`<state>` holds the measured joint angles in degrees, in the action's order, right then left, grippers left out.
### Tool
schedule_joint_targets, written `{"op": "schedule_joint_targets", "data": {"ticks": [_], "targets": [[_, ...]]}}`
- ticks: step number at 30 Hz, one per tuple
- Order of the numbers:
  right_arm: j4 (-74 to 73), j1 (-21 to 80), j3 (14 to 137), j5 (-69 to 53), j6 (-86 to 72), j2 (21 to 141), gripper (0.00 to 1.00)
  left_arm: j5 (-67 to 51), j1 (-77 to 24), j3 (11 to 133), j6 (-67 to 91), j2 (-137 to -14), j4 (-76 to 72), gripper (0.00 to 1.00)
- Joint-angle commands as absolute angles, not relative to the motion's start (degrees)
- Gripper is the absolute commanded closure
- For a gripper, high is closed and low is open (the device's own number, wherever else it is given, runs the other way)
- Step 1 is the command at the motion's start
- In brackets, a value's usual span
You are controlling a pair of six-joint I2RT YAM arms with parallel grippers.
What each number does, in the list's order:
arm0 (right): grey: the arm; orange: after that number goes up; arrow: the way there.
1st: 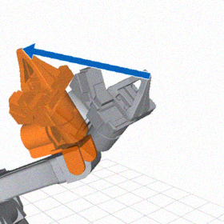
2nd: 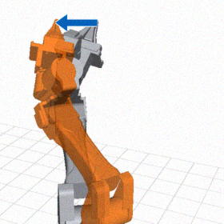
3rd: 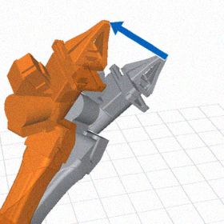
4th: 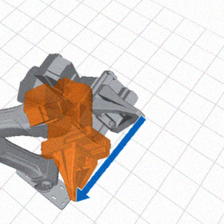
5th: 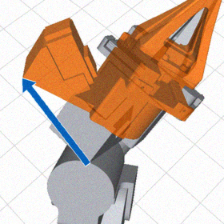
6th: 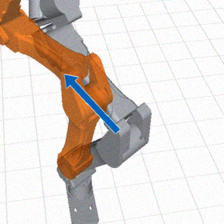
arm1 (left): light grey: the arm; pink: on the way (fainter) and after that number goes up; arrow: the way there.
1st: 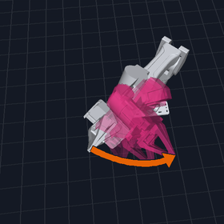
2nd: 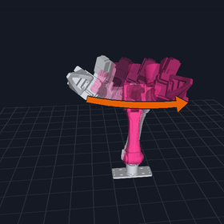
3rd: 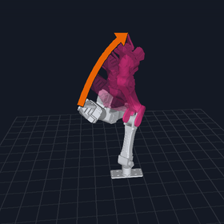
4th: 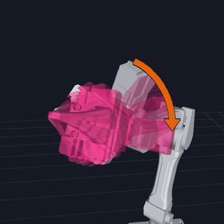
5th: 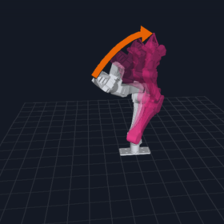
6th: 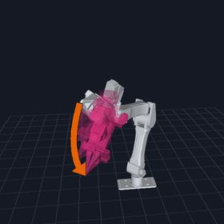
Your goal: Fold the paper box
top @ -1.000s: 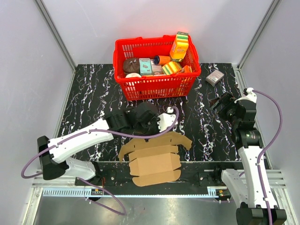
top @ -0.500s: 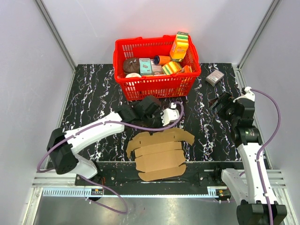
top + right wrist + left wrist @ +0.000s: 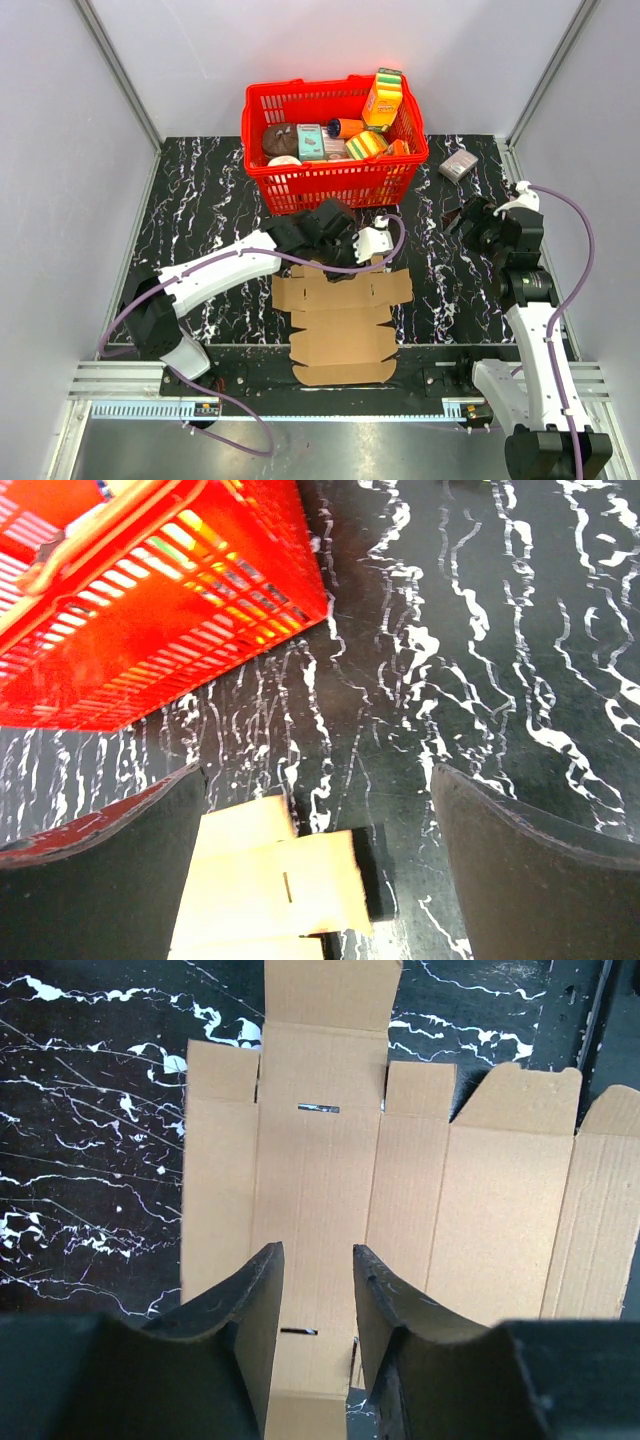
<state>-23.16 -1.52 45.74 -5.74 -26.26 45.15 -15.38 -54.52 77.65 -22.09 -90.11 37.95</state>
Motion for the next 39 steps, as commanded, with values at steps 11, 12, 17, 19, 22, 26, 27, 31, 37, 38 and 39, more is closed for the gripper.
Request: {"op": "schedule_joint_targets", "data": {"ticks": [11, 12, 17, 19, 22, 26, 27, 31, 37, 38, 39], "targets": [[-16.52, -1.49, 51.94, -27.41, -21.8, 61.25, 0.04, -3.88, -52.38, 69.45, -8.47, -78.95, 27.0, 0.5], [-16.78, -1.49, 52.12, -28.12, -21.62, 62.56, 0.09, -2.56, -52.03, 67.78, -6.52, -77.62, 25.68, 0.49], [-16.88, 2.61, 50.72, -26.99, -21.1, 69.34, 0.23, -0.62, -51.77, 56.53, 4.8, -69.19, 17.76, 0.4], [-14.78, 4.74, 49.93, -26.28, -21.18, 71.09, 0.26, -0.79, -51.77, 52.24, 7.81, -67.07, 14.87, 0.39], [-12.14, 8.87, 48.78, -26.19, -21.09, 74.16, 0.26, -0.88, -51.77, 46.79, 13.35, -63.47, 10.66, 0.37], [-7.92, 10.37, 47.64, -29.09, -22.14, 78.48, 0.29, -1.49, -51.85, 41.58, 18.36, -60.74, 6.16, 0.36], [-6.69, 10.55, 47.29, -29.44, -22.41, 79.18, 0.3, -1.58, -51.94, 40.96, 19.76, -60.73, 5.54, 0.36], [-6.4, 10.72, 49.03, -30.67, -20.14, 85.67, 0.36, -1.41, -52.38, 38.33, 21.88, -61.52, 3.35, 0.36], [-8.62, 11.25, 52.47, -33.05, -17.31, 92.1, 0.36, -0.88, -53.88, 37.18, 22.85, -62.14, 2.29, 0.36], [-8.53, 11.34, 52.3, -33.31, -17.23, 92.54, 0.35, -1.05, -54.05, 37.09, 22.85, -61.96, 2.29, 0.36], [-8.44, 11.34, 52.21, -33.75, -17.05, 93.07, 0.35, -1.23, -54.05, 36.83, 22.85, -61.79, 2.2, 0.36]]}}
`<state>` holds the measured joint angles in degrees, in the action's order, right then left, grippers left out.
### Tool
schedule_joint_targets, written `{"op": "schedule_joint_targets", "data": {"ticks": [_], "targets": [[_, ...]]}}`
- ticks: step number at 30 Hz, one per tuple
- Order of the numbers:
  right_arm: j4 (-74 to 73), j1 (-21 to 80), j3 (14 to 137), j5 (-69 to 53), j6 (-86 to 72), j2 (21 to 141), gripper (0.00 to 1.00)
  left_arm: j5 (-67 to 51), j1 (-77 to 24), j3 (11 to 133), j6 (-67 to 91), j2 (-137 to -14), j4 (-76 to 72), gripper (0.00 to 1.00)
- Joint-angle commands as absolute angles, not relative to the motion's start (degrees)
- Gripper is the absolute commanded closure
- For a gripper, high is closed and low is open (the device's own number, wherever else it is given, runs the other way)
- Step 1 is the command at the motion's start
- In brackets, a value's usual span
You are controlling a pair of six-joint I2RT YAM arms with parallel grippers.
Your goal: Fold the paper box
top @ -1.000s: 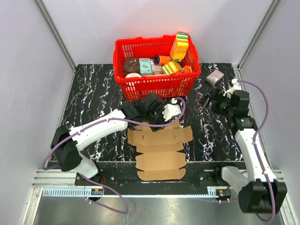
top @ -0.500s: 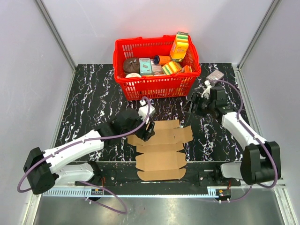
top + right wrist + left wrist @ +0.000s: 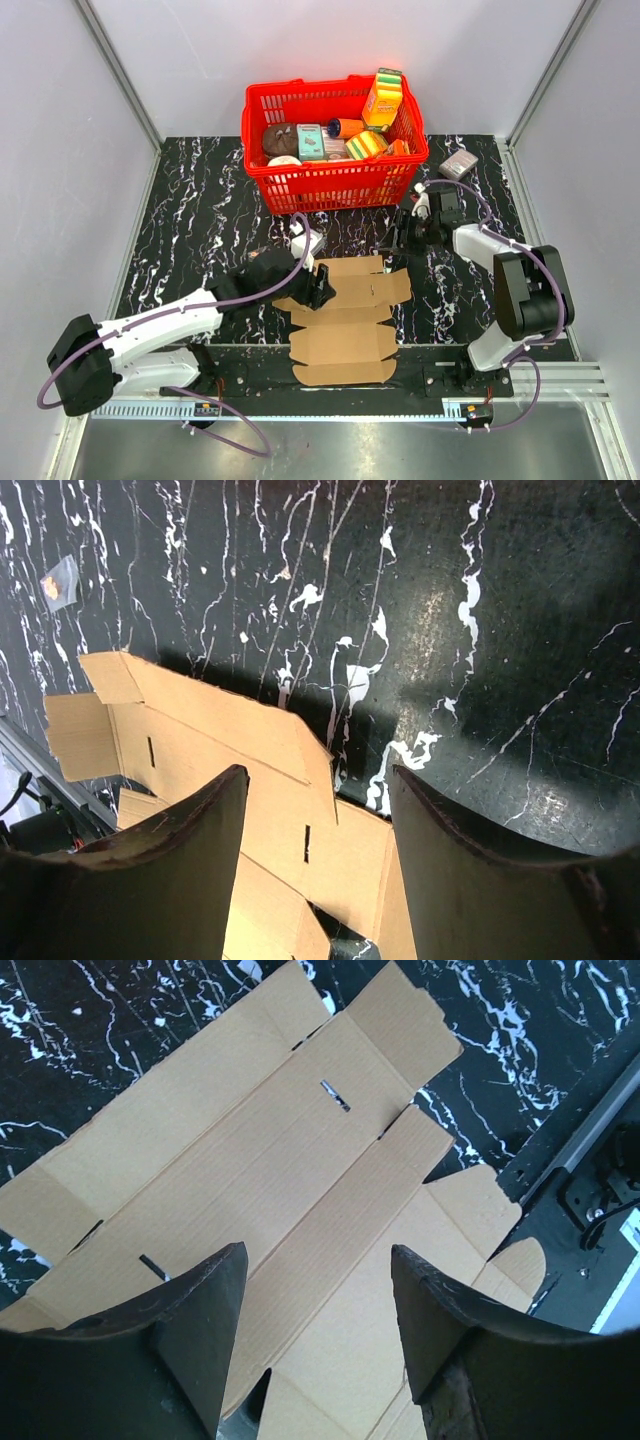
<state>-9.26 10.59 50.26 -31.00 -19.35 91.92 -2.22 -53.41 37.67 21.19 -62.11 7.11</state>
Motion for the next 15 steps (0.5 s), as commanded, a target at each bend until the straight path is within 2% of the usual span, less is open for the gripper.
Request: {"op": "schedule_joint_targets", "data": {"ticks": [1, 6, 15], "targets": [[-7.92, 11.34, 52.12, -34.88, -17.05, 94.12, 0.35, -1.58, -54.05, 36.74, 22.76, -61.61, 2.28, 0.36], [-6.86, 12.13, 52.12, -37.18, -17.49, 97.64, 0.37, -2.02, -54.14, 35.69, 22.41, -60.47, 1.84, 0.36], [-6.16, 14.76, 53.79, -38.59, -18.19, 101.51, 0.47, -1.67, -54.14, 34.81, 22.68, -58.98, 2.37, 0.36]]}}
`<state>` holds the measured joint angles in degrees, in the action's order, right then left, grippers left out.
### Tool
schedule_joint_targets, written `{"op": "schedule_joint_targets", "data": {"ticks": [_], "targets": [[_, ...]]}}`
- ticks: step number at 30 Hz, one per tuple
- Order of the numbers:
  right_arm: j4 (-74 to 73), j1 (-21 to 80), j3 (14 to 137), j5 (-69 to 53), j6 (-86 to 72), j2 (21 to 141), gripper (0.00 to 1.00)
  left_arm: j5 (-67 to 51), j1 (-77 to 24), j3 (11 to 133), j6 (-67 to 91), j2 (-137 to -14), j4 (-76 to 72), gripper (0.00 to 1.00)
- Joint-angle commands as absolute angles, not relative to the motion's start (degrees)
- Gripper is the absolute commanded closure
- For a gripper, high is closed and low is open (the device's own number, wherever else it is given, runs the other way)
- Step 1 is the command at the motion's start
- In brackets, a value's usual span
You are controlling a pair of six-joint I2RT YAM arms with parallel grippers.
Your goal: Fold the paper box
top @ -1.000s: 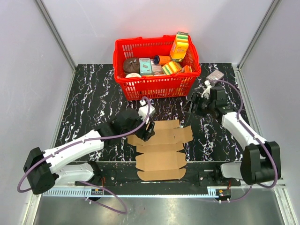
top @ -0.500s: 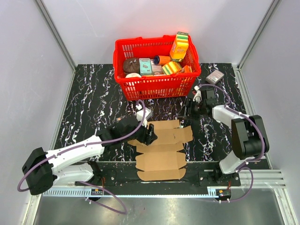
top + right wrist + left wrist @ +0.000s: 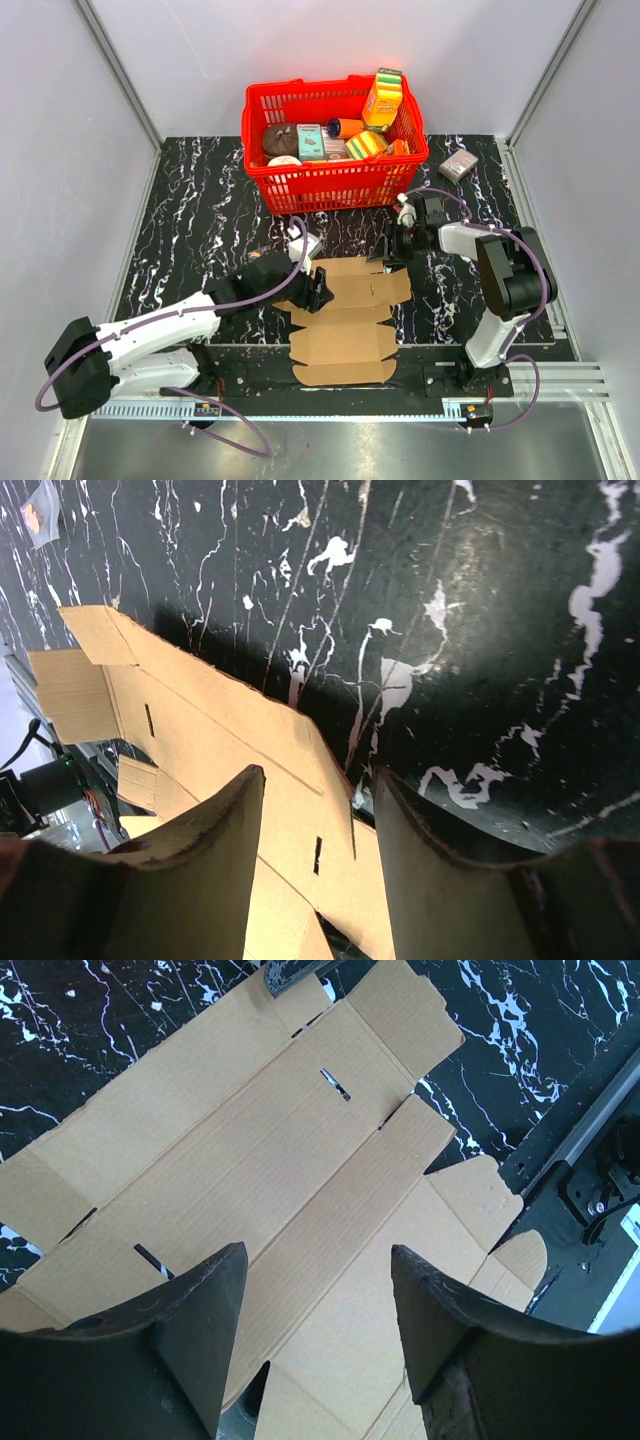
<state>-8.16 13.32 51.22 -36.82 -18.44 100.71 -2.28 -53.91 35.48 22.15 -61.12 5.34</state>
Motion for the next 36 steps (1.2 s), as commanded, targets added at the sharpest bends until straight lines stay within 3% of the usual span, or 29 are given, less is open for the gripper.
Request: {"op": "schedule_joint_targets", "data": {"ticks": [1, 5, 15, 18, 29, 36], "targets": [[-5.89, 14.85, 53.62, -38.41, -18.37, 101.51, 0.48, -1.58, -54.14, 34.72, 22.59, -58.63, 2.37, 0.36], [-5.36, 14.85, 53.44, -38.5, -18.98, 102.22, 0.66, -1.41, -54.14, 34.54, 22.41, -58.27, 3.07, 0.36], [-5.01, 14.85, 52.56, -39.2, -19.86, 101.96, 0.88, -1.14, -54.14, 34.1, 22.41, -57.31, 3.87, 0.36], [-4.66, 14.85, 51.51, -35.62, -22.31, 100.03, 1.0, -0.7, -54.14, 33.58, 22.5, -56.43, 3.87, 0.36], [-0.88, 14.85, 42.99, -24.88, -38.13, 83.7, 1.0, 2.37, -54.14, 31.47, 22.76, -51.59, 3.87, 0.36], [1.23, 14.94, 30.44, -16.54, -53.95, 71.73, 1.0, 3.08, -54.14, 30.32, 23.82, -51.5, 3.34, 0.36]]}}
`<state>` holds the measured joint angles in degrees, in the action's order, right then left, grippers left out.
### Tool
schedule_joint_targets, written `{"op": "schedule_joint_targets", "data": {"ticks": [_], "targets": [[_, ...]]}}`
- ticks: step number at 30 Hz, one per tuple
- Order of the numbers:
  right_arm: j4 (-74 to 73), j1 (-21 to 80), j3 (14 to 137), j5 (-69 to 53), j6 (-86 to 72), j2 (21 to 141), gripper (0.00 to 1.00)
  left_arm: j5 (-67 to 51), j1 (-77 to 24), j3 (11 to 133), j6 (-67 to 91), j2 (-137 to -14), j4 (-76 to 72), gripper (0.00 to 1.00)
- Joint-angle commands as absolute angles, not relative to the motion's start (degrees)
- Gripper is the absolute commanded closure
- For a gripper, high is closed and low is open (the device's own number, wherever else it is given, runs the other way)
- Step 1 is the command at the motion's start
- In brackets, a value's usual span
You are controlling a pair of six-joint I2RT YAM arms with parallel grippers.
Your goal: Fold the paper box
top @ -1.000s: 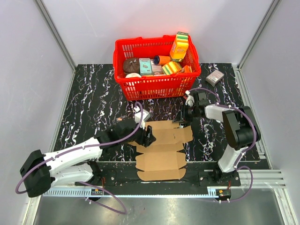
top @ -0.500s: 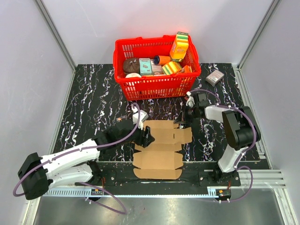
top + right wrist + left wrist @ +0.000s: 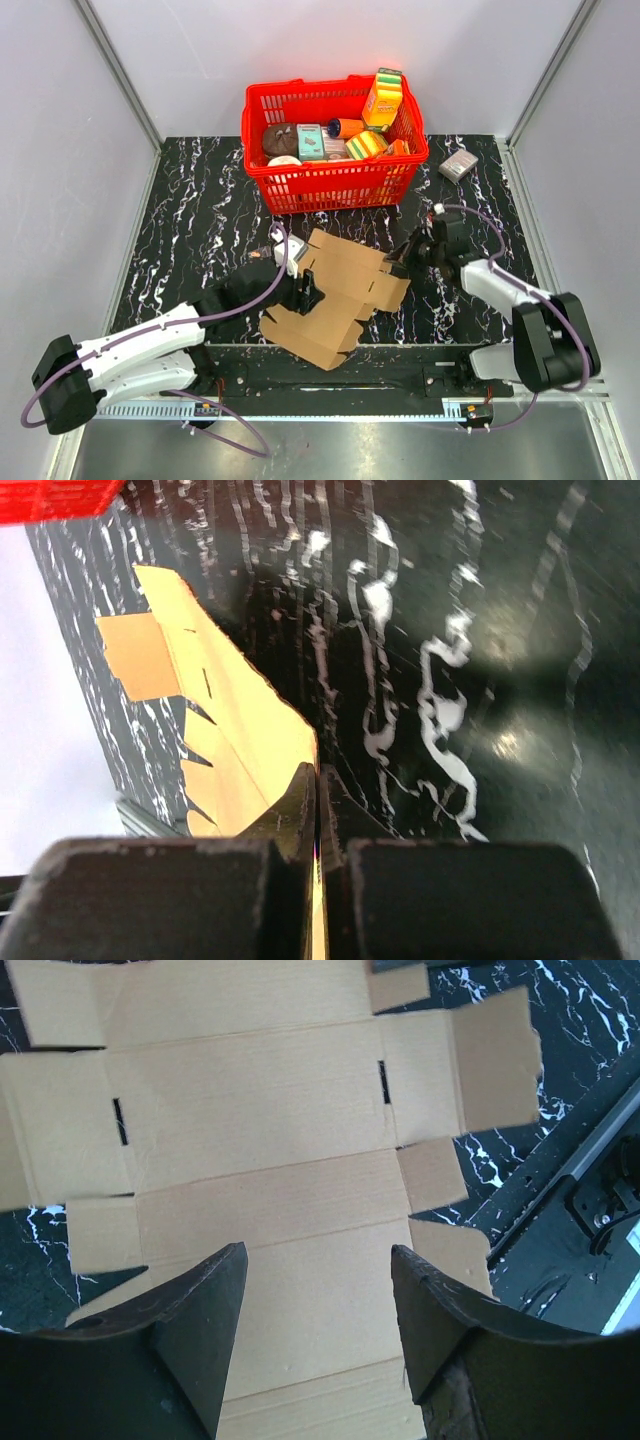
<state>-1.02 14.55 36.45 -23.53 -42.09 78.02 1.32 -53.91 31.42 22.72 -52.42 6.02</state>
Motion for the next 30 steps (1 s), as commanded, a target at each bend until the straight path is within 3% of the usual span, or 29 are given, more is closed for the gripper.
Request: {"op": "schedule_joint_targets", "data": {"ticks": [1, 6, 7, 8, 9, 11, 12, 19, 25, 30], "targets": [[0.8, 14.94, 29.28, -15.57, -55.27, 70.15, 1.0, 3.16, -54.14, 30.24, 23.99, -51.5, 3.25, 0.36], [-5.97, 15.29, 25.14, -11.95, -58.1, 58.9, 1.0, 3.16, -54.14, 30.32, 24.08, -52.56, 2.73, 0.36], [-6.5, 15.29, 24.88, -12.39, -57.49, 57.76, 0.94, 3.16, -54.14, 30.24, 24.08, -52.56, 2.64, 0.36], [-8.16, 15.29, 25.05, -12.74, -55.31, 56.35, 0.68, 3.16, -54.14, 30.23, 24.0, -52.82, 2.46, 0.36], [-9.3, 15.29, 25.74, -12.31, -54.07, 55.9, 0.56, 3.08, -54.14, 30.23, 23.99, -53.08, 2.29, 0.36], [-12.64, 15.29, 26.98, -9.6, -50.56, 55.29, 0.39, 3.08, -54.14, 30.24, 24.08, -53.61, 1.94, 0.36], [-13.0, 15.29, 28.03, -9.23, -49.49, 55.28, 0.36, 2.99, -54.14, 30.32, 24.08, -53.96, 1.76, 0.36], [-14.68, 15.29, 36.46, -7.65, -38.25, 63.01, 0.27, 2.72, -54.14, 30.68, 23.91, -53.97, 2.64, 0.36], [-11.78, 15.29, 43.85, -15.02, -23.75, 76.69, 0.18, 2.64, -54.14, 29.27, 24.08, -53.44, 3.34, 0.36], [-11.69, 15.21, 49.39, -21.61, -18.9, 86.21, 0.18, 2.37, -54.23, 28.57, 24.61, -54.75, 2.29, 0.37]]}}
